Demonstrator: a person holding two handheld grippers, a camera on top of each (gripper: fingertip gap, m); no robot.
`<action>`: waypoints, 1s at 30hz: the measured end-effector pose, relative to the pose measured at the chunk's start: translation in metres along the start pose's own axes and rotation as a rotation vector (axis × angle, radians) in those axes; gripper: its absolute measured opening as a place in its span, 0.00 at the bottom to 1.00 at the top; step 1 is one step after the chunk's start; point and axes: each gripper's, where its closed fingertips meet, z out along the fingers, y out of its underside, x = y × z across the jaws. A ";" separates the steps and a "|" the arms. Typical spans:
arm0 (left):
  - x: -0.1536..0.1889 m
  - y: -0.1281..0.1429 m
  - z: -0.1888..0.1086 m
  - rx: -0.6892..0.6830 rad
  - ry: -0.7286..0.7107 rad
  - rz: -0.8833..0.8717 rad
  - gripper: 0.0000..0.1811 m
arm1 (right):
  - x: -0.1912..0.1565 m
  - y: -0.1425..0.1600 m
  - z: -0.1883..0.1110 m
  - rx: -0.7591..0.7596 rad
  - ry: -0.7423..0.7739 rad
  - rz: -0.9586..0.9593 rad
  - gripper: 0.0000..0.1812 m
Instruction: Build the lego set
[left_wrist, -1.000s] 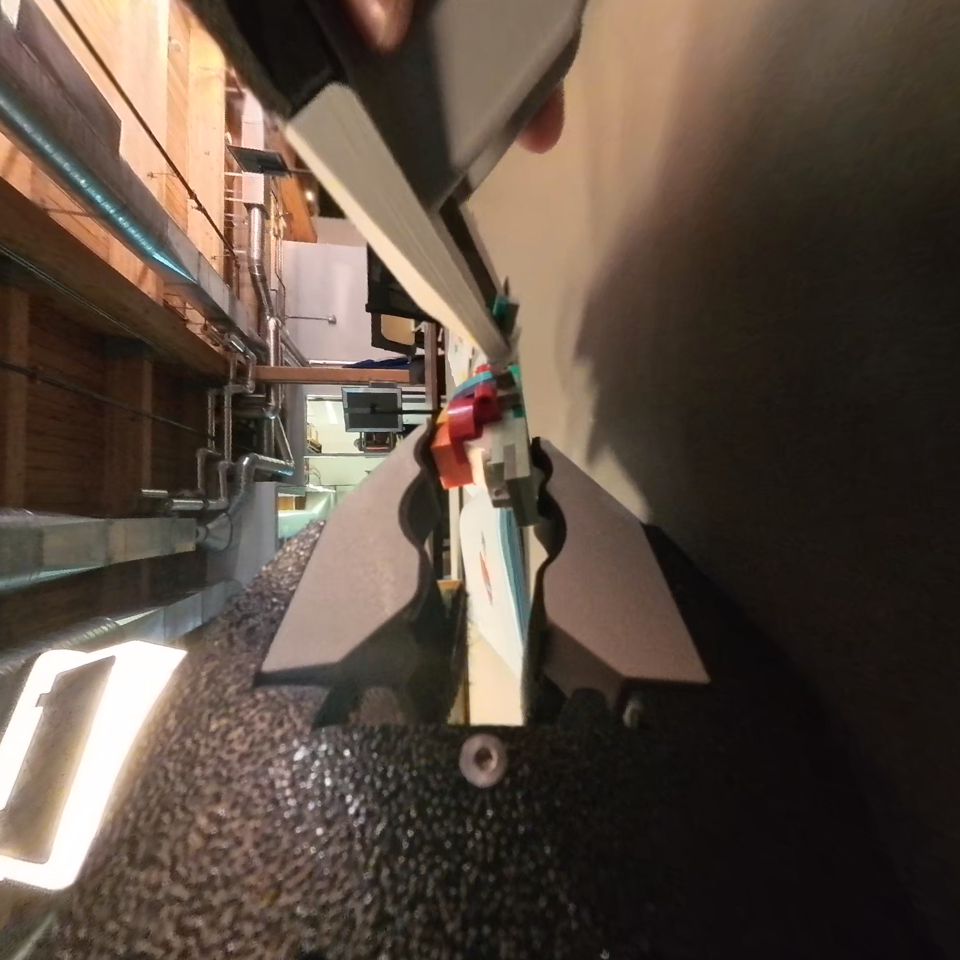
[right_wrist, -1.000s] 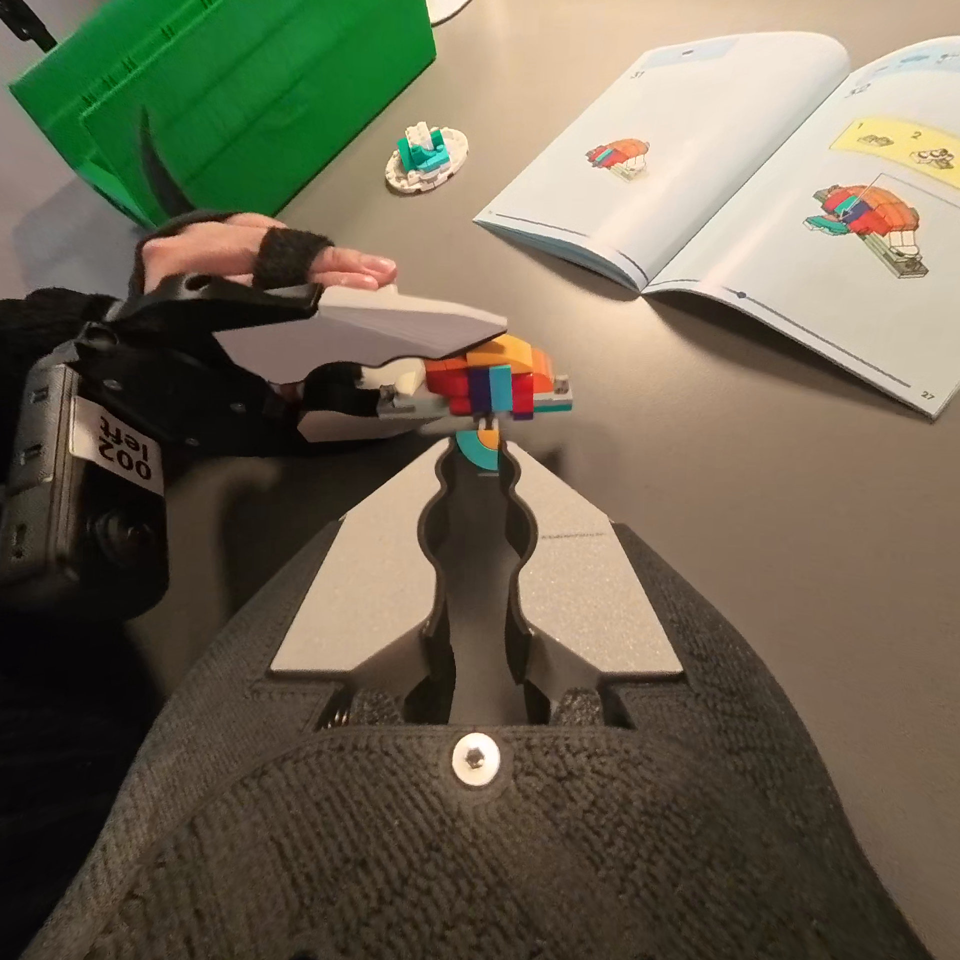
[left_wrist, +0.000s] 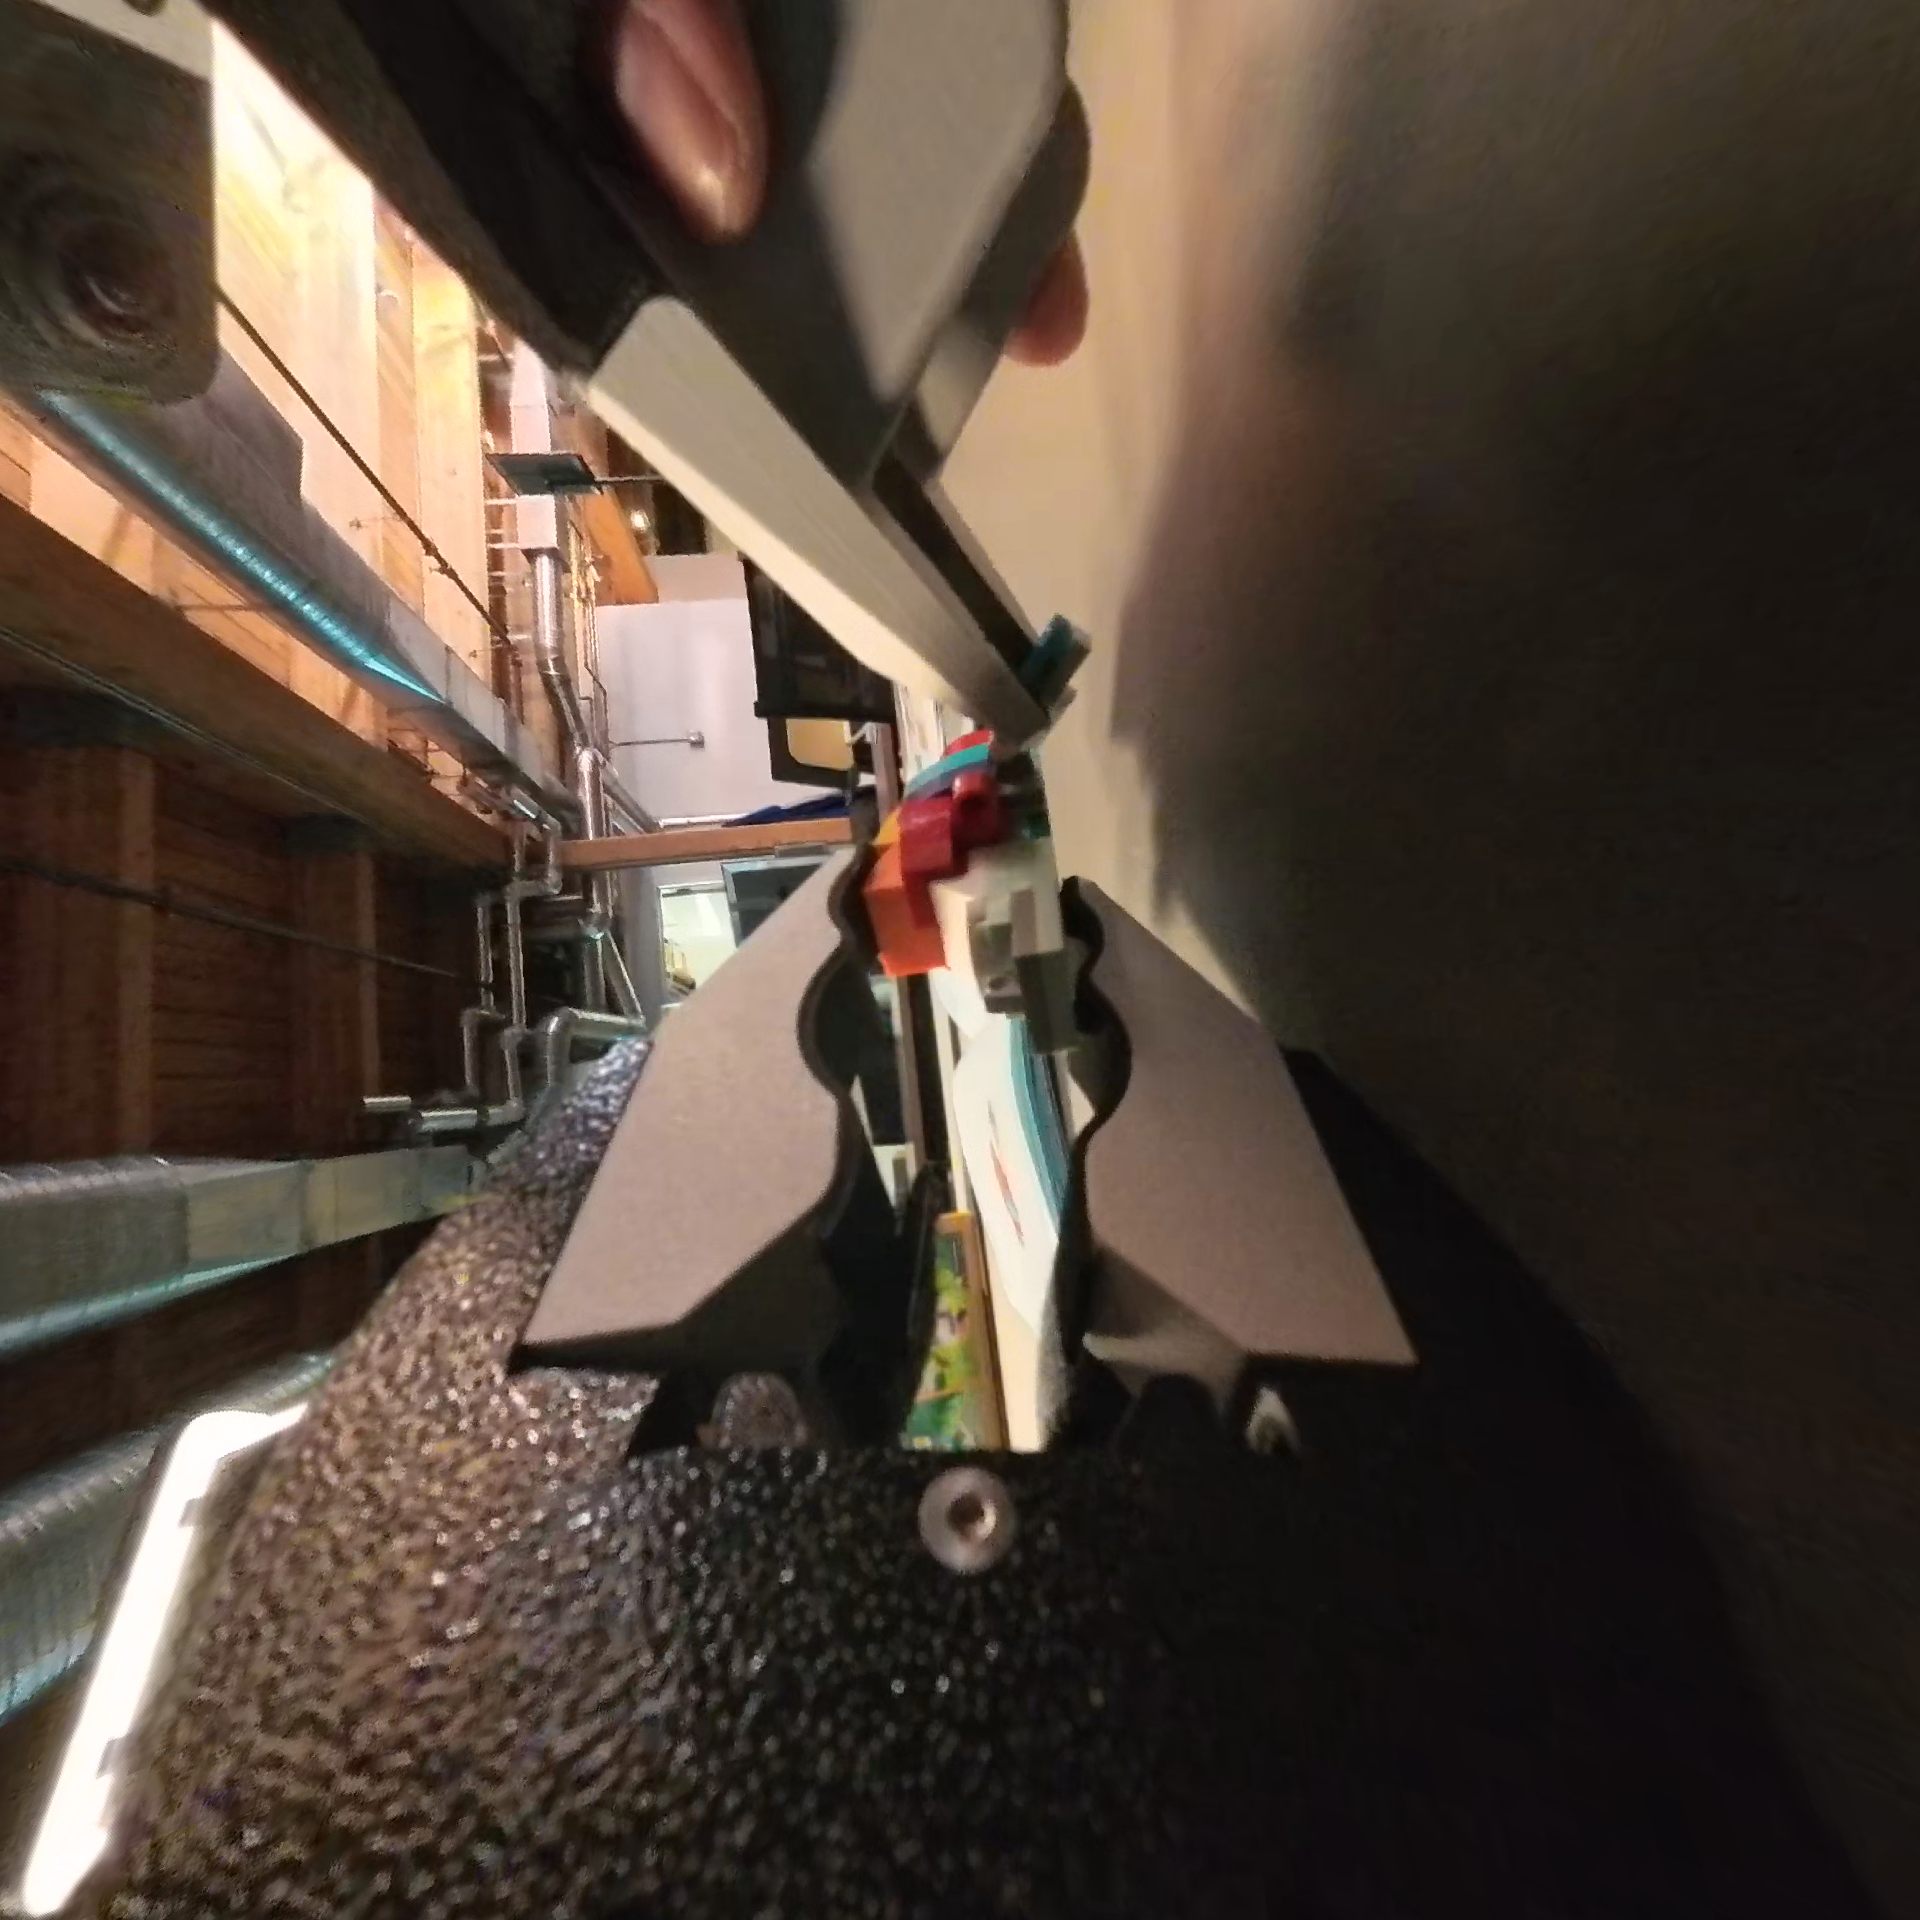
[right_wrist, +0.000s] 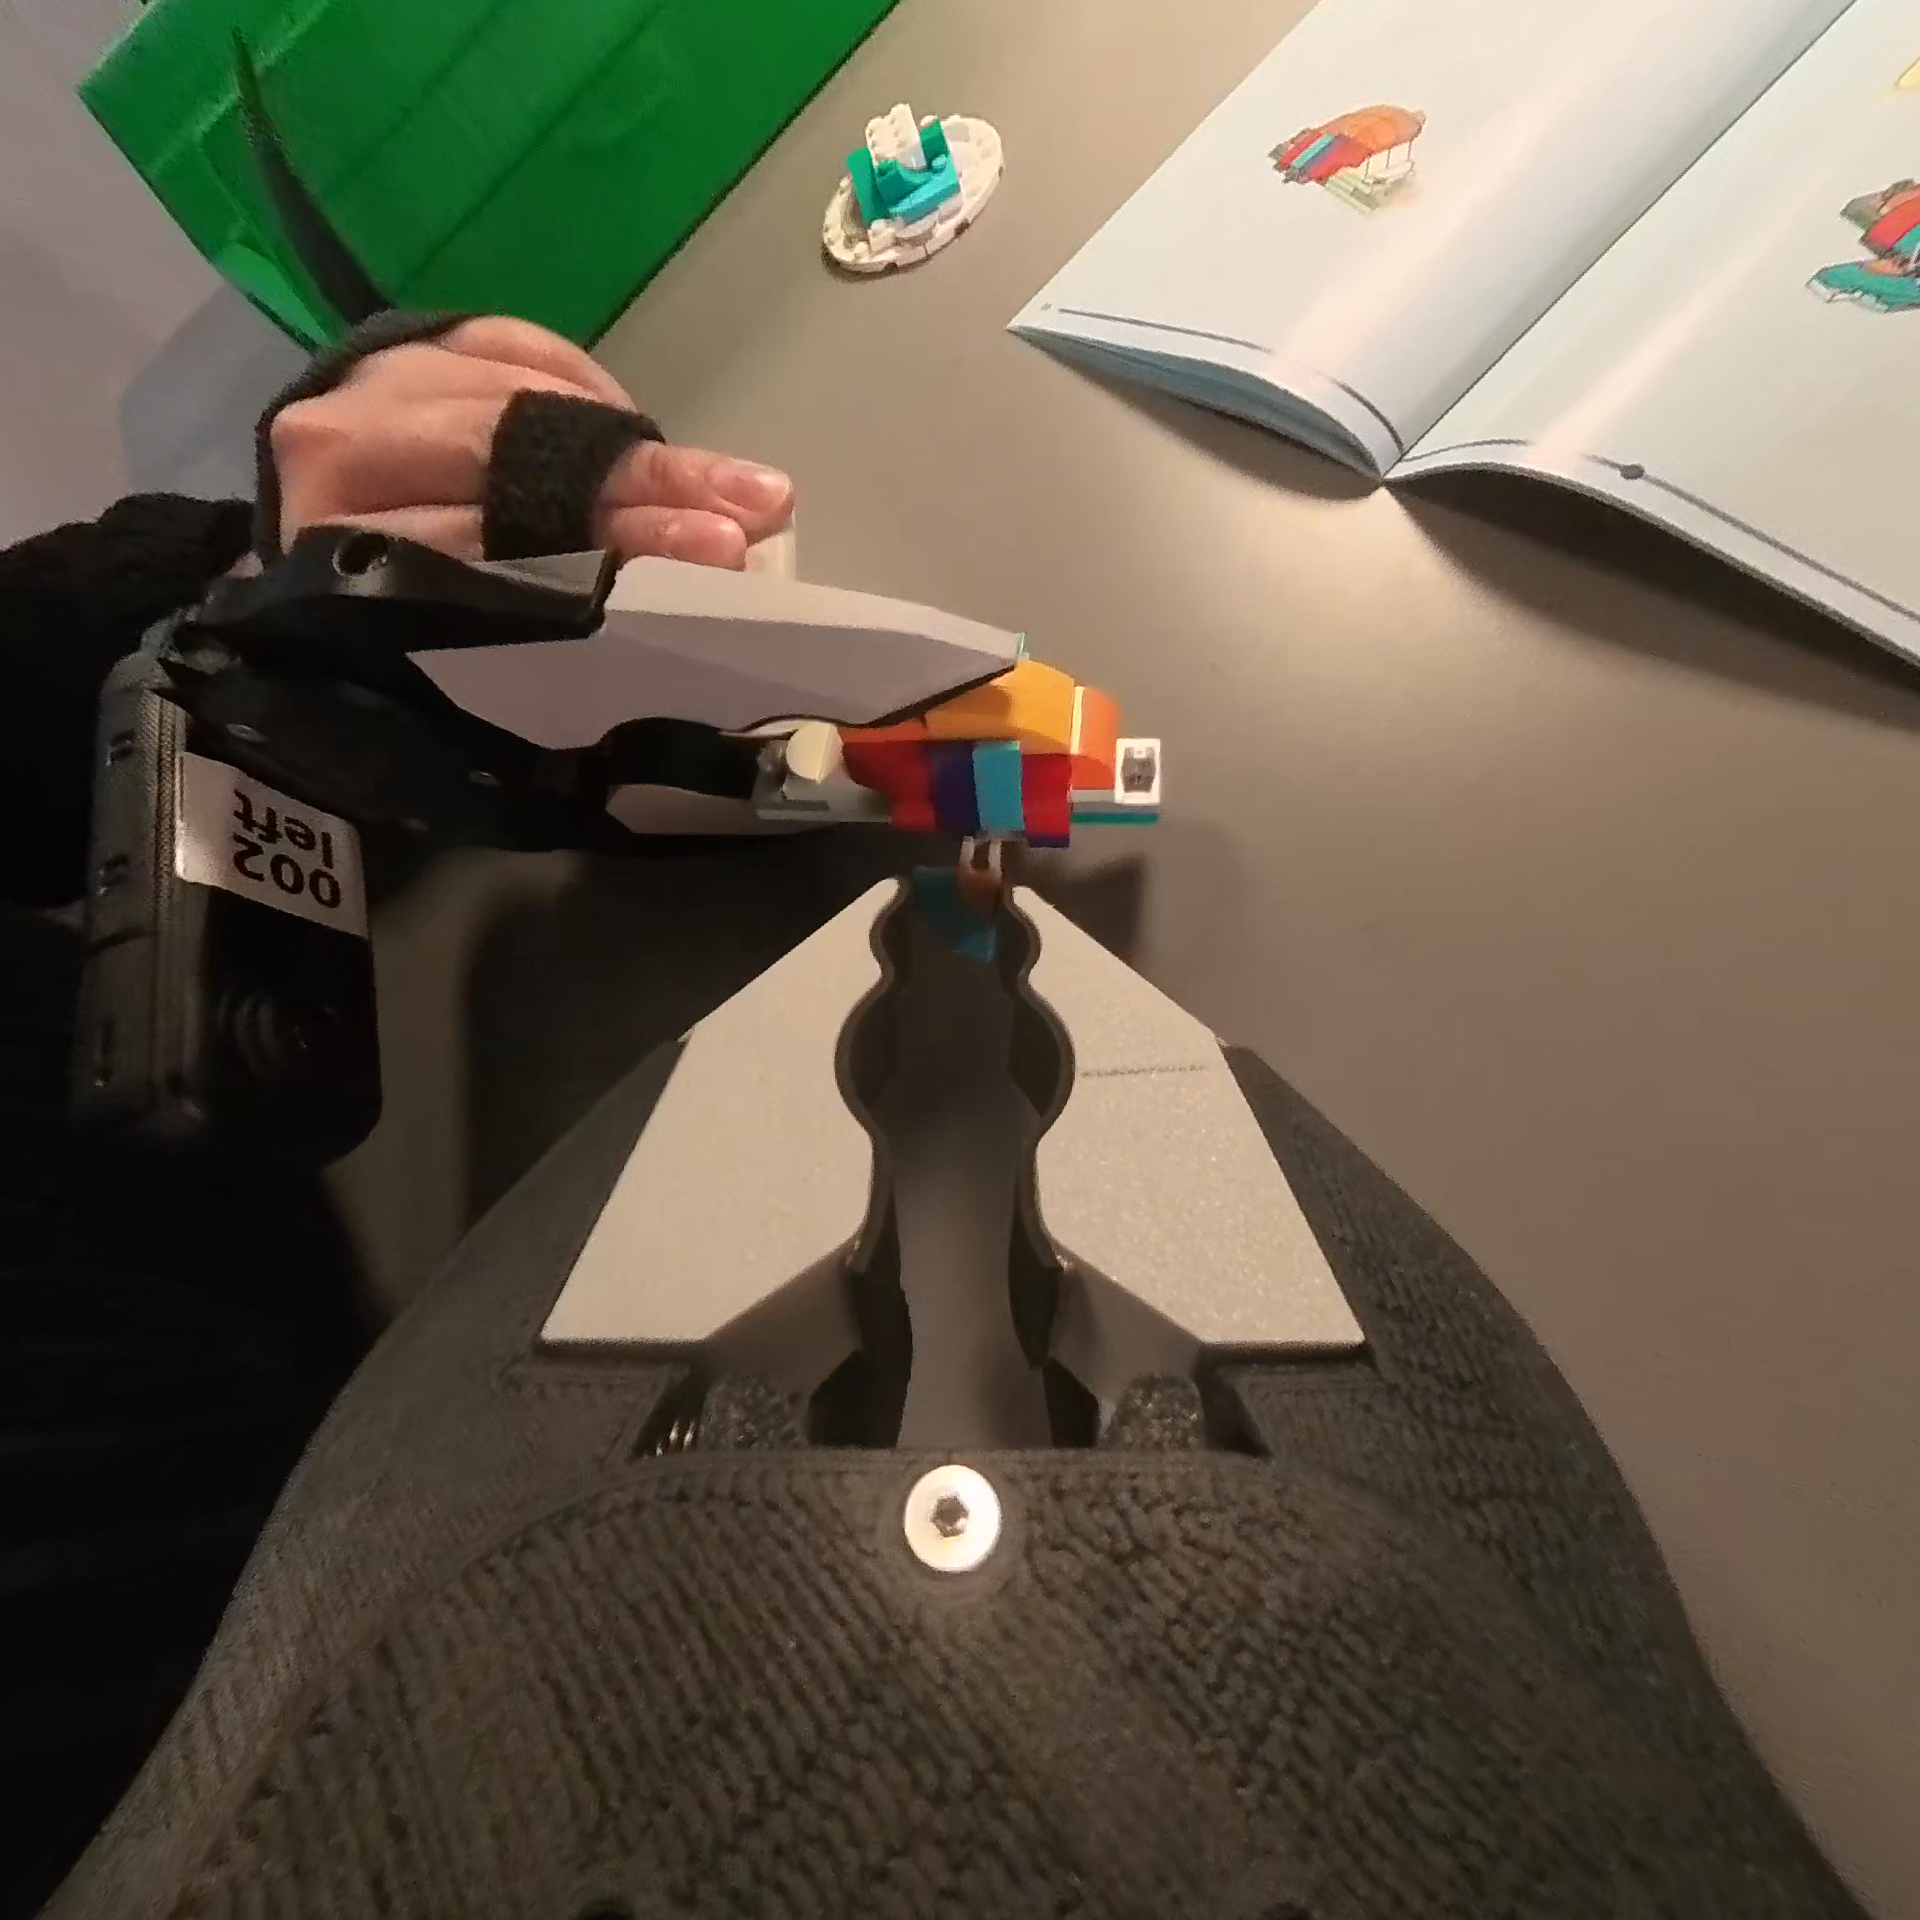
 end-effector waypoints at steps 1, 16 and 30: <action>0.000 -0.001 -0.001 0.004 0.001 0.007 0.18 | 0.000 0.001 0.000 -0.002 -0.005 0.002 0.08; -0.004 -0.003 -0.007 0.037 -0.009 0.143 0.17 | -0.006 0.003 -0.002 -0.015 -0.047 0.017 0.08; -0.003 -0.002 -0.007 0.026 0.016 0.105 0.18 | -0.003 0.006 -0.005 -0.067 -0.019 0.010 0.08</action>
